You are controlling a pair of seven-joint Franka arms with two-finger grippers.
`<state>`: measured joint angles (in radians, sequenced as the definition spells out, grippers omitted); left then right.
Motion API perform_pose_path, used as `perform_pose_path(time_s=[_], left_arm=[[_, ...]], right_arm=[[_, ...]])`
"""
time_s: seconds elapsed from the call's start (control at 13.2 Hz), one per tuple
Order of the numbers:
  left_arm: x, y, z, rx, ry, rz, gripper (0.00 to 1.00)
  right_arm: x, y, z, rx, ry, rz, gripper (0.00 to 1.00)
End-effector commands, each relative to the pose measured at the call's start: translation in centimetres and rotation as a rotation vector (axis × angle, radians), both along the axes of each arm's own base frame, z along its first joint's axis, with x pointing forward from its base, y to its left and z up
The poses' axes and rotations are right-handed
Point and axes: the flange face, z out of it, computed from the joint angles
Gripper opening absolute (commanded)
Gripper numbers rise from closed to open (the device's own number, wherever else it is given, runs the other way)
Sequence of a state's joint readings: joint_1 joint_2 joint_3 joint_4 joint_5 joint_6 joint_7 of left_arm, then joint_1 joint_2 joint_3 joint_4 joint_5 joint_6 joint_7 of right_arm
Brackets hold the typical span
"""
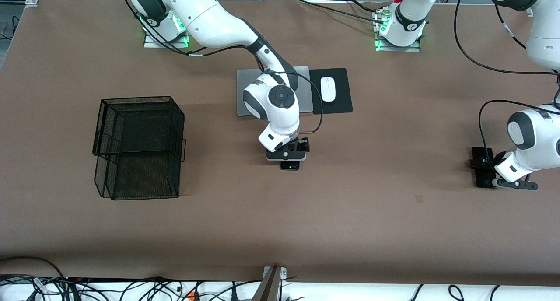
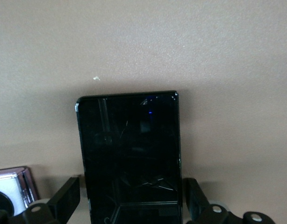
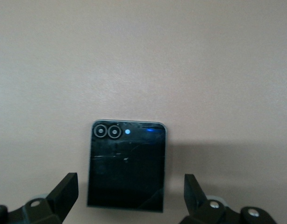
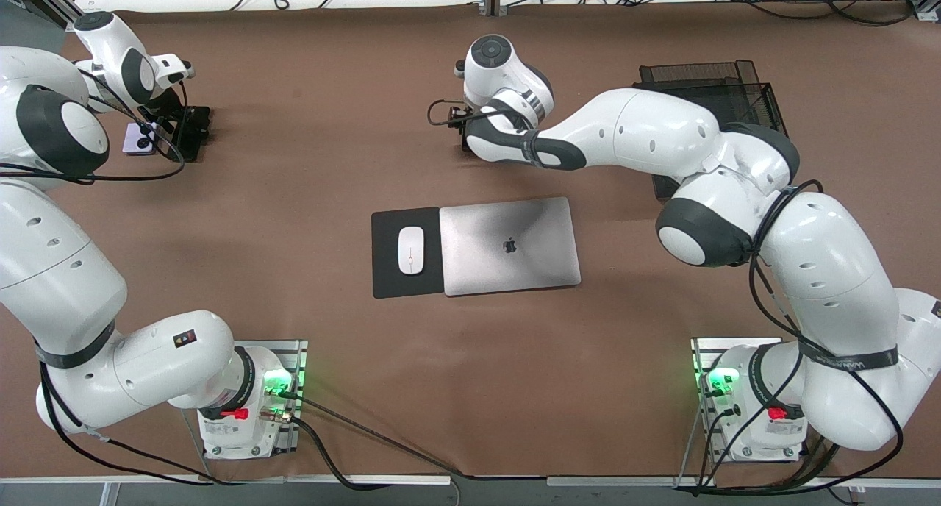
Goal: Place phones with both arms
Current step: 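Grasp the flip phone with the right gripper while the left grasps the tall phone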
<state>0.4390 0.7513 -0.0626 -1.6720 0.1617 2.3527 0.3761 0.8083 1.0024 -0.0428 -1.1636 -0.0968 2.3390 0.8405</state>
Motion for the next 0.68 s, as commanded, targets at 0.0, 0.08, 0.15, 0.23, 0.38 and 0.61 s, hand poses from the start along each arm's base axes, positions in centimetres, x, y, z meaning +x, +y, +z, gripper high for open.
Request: perform_pose_path(time_s=[0.0, 0.08, 0.15, 0.23, 0.38, 0.61], left_arm=[[0.1, 0.1, 0.0, -0.025, -0.009, 0.001, 0.54], [0.1, 0.0, 0.0, -0.026, -0.005, 0.000, 0.44], [0.0, 0.0, -0.1, -0.028, 0.000, 0.000, 0.34], [0.0, -0.1, -0.1, -0.031, -0.002, 0.006, 0.33], [0.1, -0.6, 0.4, -0.052, 0.023, 0.018, 0.33], [1.1, -2.7, 2.6, -0.085, 0.071, 0.006, 0.33]], right_arm=[[0.2, 0.2, 0.1, -0.027, -0.031, 0.003, 1.00], [0.2, 0.2, 0.1, -0.024, -0.029, -0.005, 1.00], [0.1, 0.2, -0.4, -0.015, -0.027, -0.045, 1.00], [-0.2, 0.7, -0.6, -0.002, -0.030, -0.079, 1.00], [-0.6, 1.1, -1.6, 0.007, -0.032, -0.081, 1.00], [-1.0, 1.4, -2.8, 0.017, -0.039, -0.074, 1.00]])
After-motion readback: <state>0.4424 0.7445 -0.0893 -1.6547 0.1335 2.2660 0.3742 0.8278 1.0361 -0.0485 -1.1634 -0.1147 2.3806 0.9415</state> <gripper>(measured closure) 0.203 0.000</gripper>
